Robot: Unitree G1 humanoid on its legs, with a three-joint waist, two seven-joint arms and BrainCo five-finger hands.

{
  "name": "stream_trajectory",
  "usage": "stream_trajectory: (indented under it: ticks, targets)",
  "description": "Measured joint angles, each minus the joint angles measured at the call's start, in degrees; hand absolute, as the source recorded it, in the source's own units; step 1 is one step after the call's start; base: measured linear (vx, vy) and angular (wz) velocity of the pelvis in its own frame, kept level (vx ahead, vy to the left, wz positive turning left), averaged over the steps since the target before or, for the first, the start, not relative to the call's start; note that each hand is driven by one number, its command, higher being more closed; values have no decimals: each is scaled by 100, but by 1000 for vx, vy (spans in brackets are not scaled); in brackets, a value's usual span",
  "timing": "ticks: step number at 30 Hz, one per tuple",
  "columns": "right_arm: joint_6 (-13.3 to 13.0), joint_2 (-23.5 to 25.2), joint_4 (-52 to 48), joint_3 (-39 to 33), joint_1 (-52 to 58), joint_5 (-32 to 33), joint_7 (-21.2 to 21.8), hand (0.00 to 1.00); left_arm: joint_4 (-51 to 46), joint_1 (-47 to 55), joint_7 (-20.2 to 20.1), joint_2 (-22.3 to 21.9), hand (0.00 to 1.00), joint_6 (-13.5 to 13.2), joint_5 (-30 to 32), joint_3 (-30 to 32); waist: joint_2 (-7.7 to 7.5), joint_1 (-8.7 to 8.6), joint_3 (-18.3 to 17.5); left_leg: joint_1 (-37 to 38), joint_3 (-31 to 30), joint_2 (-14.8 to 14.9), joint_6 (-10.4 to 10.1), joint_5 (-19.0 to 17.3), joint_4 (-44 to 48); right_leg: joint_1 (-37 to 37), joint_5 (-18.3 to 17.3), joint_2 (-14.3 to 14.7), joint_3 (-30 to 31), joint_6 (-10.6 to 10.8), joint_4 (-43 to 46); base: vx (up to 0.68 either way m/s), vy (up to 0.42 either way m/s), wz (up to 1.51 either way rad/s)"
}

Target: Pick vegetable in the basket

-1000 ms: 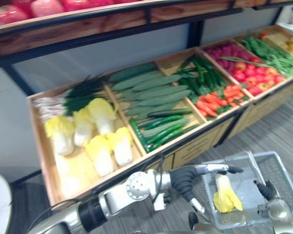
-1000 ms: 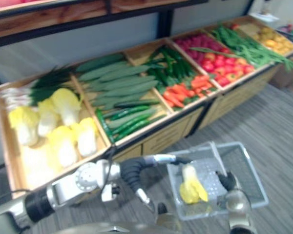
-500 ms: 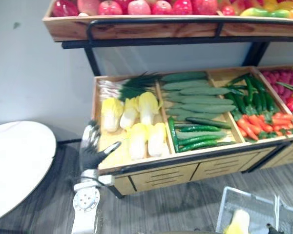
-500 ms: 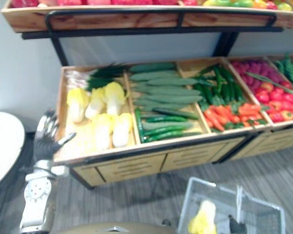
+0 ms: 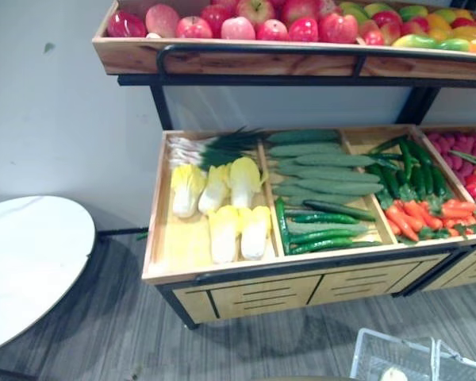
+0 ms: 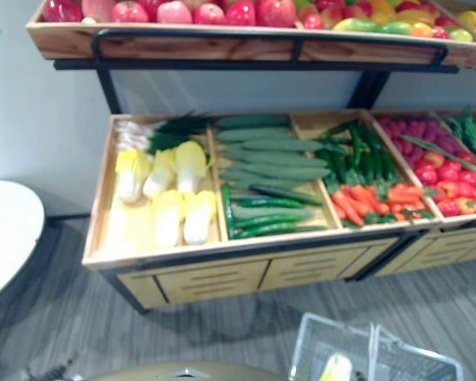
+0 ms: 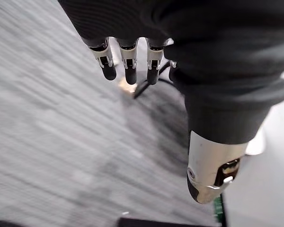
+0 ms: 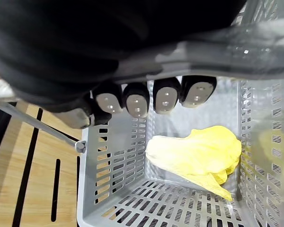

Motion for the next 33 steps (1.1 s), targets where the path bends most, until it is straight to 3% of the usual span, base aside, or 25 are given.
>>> stream_trajectory:
  ticks: [5,7,19,22,24,26,29,31,32,33]
  targets:
    - [-1,-23,328,23,-217,-61,-21,100,774,0,-429,-13,0,176,176,-70,30,-21,11,92,216,45,-64,-19,30,-95,48,111,321,12,-3,92,-8,-27]
    - [-8,-72,411,28,-244,-61,-21,100,832,-16,-545,-37,0,165,172,-267,59,-122,19,97,219,53,-74,-26,31,-96,50,125,328,16,-4,82,-13,-9]
    - [2,-324,521,336,-363,-289,-14,100,913,-307,-1078,15,0,37,168,-2025,241,-266,275,262,304,61,-115,-85,33,-68,36,152,461,7,48,1,-11,-6]
    - [41,-320,521,97,-390,-280,15,100,896,-393,-1194,51,0,38,154,-2271,268,-294,566,287,219,90,-106,-387,527,-126,-401,65,470,9,791,-10,-1,8]
    - [105,-308,588,-91,-320,-273,25,100,848,-437,-1236,137,0,40,155,-2527,235,-332,638,39,93,117,-69,-855,1382,-298,-836,-89,472,58,1531,-44,-4,18]
    - [114,-253,601,-271,-327,-249,42,100,824,-452,-1305,218,0,46,188,-2795,236,-443,676,-191,22,133,-26,-1145,1981,-400,-932,-199,508,130,1807,0,41,4]
    - [115,-65,339,-387,-333,-186,88,100,824,-548,-1327,285,0,49,348,-3082,255,-423,801,-372,423,372,21,-1500,2437,-596,-609,-24,952,292,1824,-76,77,-67]
    - [110,97,59,-227,-313,-186,90,100,824,-597,-1315,300,0,50,408,-3159,260,-433,850,-403,869,555,80,-1633,2547,-738,3,175,1121,229,1391,-181,138,-137]
    - [91,150,-116,-135,-314,-192,88,100,825,-652,-1317,277,0,42,414,-3166,445,-407,871,-423,1330,773,266,-1540,2464,-697,685,330,1182,193,713,-256,198,-164]
    - [74,228,-270,37,-369,-186,113,100,773,-702,-1322,304,0,37,427,-3156,425,-429,1060,-369,1774,871,292,-1443,2380,-889,373,272,525,-236,1478,-244,186,-161]
